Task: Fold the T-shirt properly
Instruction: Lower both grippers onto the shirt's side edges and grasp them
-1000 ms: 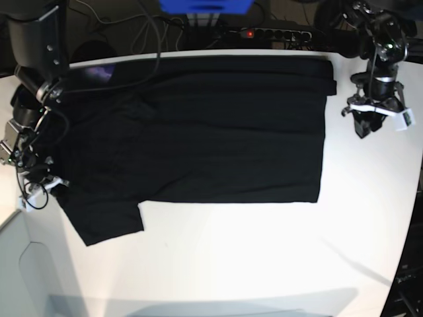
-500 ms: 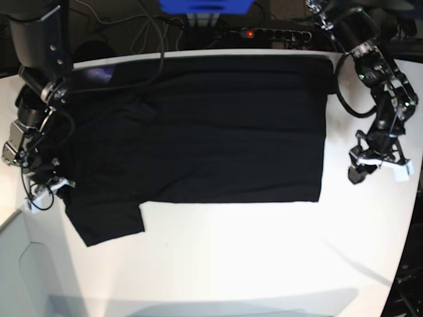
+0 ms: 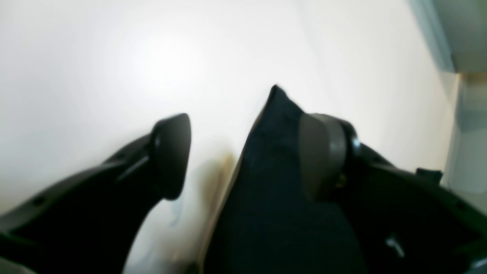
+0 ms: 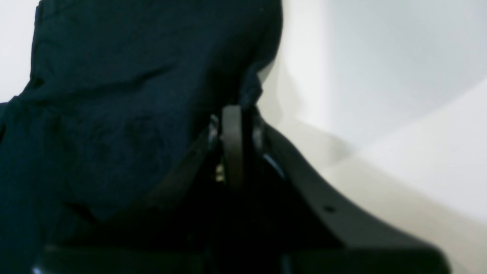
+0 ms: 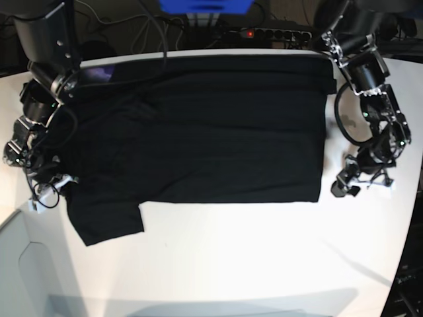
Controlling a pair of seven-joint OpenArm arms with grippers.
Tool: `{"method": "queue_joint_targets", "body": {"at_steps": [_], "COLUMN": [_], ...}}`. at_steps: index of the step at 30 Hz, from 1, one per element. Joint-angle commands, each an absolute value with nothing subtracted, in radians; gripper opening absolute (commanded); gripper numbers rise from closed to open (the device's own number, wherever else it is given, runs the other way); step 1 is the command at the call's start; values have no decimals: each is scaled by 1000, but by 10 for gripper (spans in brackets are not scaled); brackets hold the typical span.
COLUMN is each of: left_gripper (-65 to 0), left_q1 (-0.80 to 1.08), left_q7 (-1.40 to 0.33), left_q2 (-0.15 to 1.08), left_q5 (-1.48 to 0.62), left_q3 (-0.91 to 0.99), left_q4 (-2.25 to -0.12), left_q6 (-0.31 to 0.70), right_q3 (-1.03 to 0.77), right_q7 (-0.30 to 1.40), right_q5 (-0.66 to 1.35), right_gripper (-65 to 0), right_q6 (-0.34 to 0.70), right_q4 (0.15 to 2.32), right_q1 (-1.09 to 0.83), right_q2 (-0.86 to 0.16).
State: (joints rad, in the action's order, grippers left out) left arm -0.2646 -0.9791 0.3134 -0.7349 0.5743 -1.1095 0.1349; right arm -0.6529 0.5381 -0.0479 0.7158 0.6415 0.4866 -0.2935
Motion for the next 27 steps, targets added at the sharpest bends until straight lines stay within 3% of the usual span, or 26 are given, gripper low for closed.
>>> {"method": "queue_joint_targets", "body": {"at_steps": [1, 9, 14, 21, 27], "left_gripper": [-215, -215, -215, -215, -215], "left_q1": [-302, -348, -364, -364, -366], "left_q7": [-963, -840, -800, -771, -769], "left_q2": [329, 325, 315, 263, 234], "left_q5": [-748, -753, -746, -745, -751], "left_q3": [579, 575, 575, 506, 464], "left_q4": [-1104, -857, -760, -739, -743], "left_q6": [142, 147, 208, 203, 139], "right_q3": [-645, -645, -645, -645, -645], "right_q7": [676, 676, 676, 676, 676], "right_q5": [-163, -163, -163, -163, -163], "right_gripper": [-650, -650, -650, -650, -650], "right_q6": [698, 698, 698, 698, 698], "right_q4": [627, 627, 627, 627, 627], "right_q1": [466, 466, 466, 466, 466], "right_q2": [-289, -289, -289, -288, -275]}}
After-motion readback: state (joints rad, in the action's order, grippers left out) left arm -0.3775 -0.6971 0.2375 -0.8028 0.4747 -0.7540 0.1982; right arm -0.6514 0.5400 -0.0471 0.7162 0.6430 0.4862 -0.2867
